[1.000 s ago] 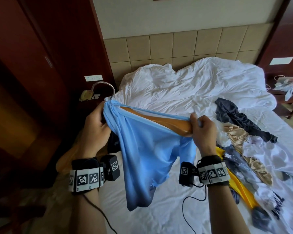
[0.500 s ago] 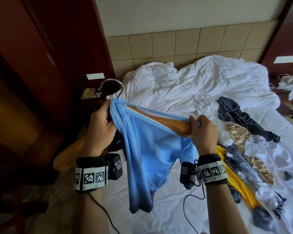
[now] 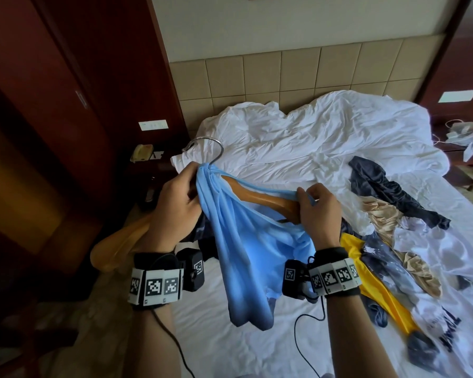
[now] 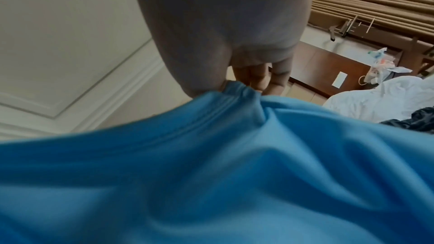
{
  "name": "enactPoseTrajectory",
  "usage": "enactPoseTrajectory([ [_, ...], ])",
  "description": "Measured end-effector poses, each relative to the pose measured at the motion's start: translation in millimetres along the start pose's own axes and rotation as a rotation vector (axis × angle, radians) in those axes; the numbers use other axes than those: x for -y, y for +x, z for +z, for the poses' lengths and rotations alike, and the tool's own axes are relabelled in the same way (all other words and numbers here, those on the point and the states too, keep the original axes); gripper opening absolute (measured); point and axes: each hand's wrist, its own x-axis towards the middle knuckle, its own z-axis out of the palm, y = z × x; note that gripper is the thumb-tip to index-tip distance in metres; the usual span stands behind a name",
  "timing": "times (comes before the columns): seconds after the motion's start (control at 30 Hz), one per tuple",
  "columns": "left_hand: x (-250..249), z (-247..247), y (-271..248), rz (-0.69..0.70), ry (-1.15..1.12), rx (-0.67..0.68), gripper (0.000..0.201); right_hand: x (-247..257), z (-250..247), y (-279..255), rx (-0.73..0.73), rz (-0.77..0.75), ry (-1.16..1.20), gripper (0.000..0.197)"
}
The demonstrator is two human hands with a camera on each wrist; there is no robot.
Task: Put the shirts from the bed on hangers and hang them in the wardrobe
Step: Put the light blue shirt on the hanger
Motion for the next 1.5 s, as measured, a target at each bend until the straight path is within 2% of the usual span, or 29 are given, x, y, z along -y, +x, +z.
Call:
enactPoseTrajectory([
  [0.17,-4,2,-1,-0.002,0.001,0.039,0.017,19,1,-6,0.137,0.08,0.04,0.031],
  [0.3,-4,8,1,0.009,0.038,0.016,0.022,46,10,-18,0.216,-0.013,0.119,0.034],
  [0.43,4,10,-1,-0.002,0.11,-0.026,0.024,78,14,-36,0.449,-0.161,0.36,0.026],
  [0.57,7,6,-5,-0.032,0.113,-0.16,0.034,105,9,-48,0.577,-0.239,0.593,0.026],
  [0.63,4,3,-7,-0.035,0.08,-0.256,0.043,103,11,-49,0.527,-0.267,0.643,0.025],
  [0.73,1,-4,-11,-0.003,0.025,-0.372,0.042,90,5,-42,0.205,-0.305,0.521,0.032],
  [0.8,1,-9,-14,0.014,0.015,-0.417,0.035,77,-2,-33,0.023,-0.25,0.383,0.038],
  [0.83,1,-12,-16,0.024,0.011,-0.43,0.034,69,-4,-30,-0.016,-0.191,0.335,0.043],
  [0.93,0,-16,-20,0.057,-0.016,-0.435,0.032,53,-6,-27,0.007,-0.058,0.304,0.058],
  [1.1,-1,-10,-19,0.072,-0.052,-0.475,0.027,64,-6,-40,0.071,-0.04,0.387,0.067],
  [1.27,-7,-5,-18,0.108,-0.064,-0.469,0.023,77,5,-50,0.094,-0.257,0.274,0.057],
  [1.4,-7,-7,-19,0.104,-0.052,-0.395,0.027,87,5,-53,0.162,-0.378,0.272,0.044],
  [1.5,-7,-14,-22,0.089,-0.054,-0.334,0.027,91,-4,-52,0.158,-0.401,0.301,0.031],
])
